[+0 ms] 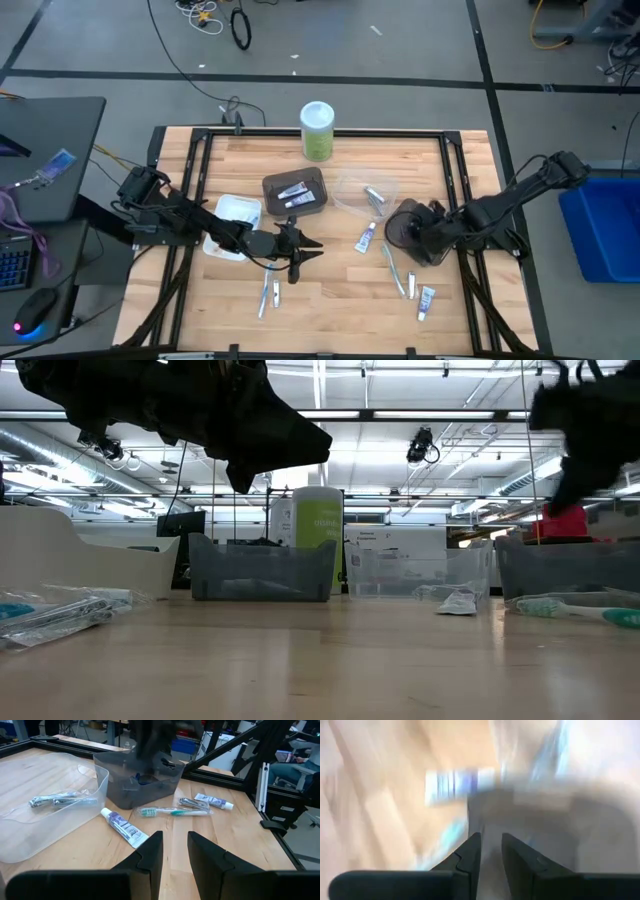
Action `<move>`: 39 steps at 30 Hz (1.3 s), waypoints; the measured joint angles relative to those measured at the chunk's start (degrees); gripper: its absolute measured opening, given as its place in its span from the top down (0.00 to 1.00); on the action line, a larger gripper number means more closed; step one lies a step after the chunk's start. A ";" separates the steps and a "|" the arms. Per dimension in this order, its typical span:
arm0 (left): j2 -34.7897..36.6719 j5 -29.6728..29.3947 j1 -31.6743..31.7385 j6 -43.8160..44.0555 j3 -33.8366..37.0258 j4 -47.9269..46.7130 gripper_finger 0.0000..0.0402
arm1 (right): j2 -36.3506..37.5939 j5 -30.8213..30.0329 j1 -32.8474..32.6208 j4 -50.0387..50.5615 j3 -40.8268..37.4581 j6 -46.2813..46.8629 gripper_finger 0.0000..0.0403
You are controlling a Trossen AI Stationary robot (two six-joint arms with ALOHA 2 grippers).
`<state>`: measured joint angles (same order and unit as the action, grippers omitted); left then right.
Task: Pick & Place Travel size toiletries
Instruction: Put the blue toothbrush into the white bin
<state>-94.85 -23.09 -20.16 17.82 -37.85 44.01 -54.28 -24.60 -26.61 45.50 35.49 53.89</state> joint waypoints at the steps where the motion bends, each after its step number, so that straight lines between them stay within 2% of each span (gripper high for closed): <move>1: 0.00 0.00 -0.02 0.04 0.00 0.00 0.76 | 0.00 -3.87 0.00 -1.46 0.73 -3.60 0.79; 4: 0.00 -0.02 0.00 0.28 0.00 0.00 0.76 | 0.02 -15.19 0.00 -9.38 1.63 -13.98 0.79; 7: 0.00 -0.02 -0.01 0.42 0.00 0.00 0.76 | -0.02 -25.32 0.00 -21.71 1.63 -24.15 0.79; 9: 0.00 0.00 0.00 0.44 0.00 0.00 0.76 | -0.02 -30.08 0.01 -29.60 1.64 -29.98 0.79; 11: 0.02 0.00 -0.01 0.44 0.00 -0.02 0.76 | -0.02 -32.18 0.02 -36.97 1.64 -33.49 0.79; 13: 0.02 0.00 -0.02 0.44 0.00 -0.04 0.76 | -0.02 -31.95 0.02 -42.05 1.64 -34.27 0.79; 15: 0.02 0.01 -0.01 0.95 0.00 -0.22 0.76 | 0.00 -29.24 0.02 -44.12 1.64 -34.37 0.79; 20: 0.02 0.22 -0.01 4.47 -0.02 -2.05 0.76 | -0.02 -24.18 0.02 -45.22 1.64 -35.95 0.79; 26: 0.04 0.49 0.00 4.66 -0.04 -5.21 0.76 | -0.02 -17.92 0.02 -46.74 1.64 -36.02 0.79; 33: 0.04 4.90 -0.04 2.00 -0.04 -8.48 0.76 | -0.02 -20.65 1.65 -49.57 1.63 -39.80 0.79; 39: 0.99 5.15 0.28 -1.11 -0.62 -2.14 0.74 | -0.02 -20.67 4.93 -49.11 1.64 -34.92 0.78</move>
<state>-93.85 -17.94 -19.88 16.71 -38.47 41.87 -54.30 -45.27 -21.68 -3.61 37.12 18.97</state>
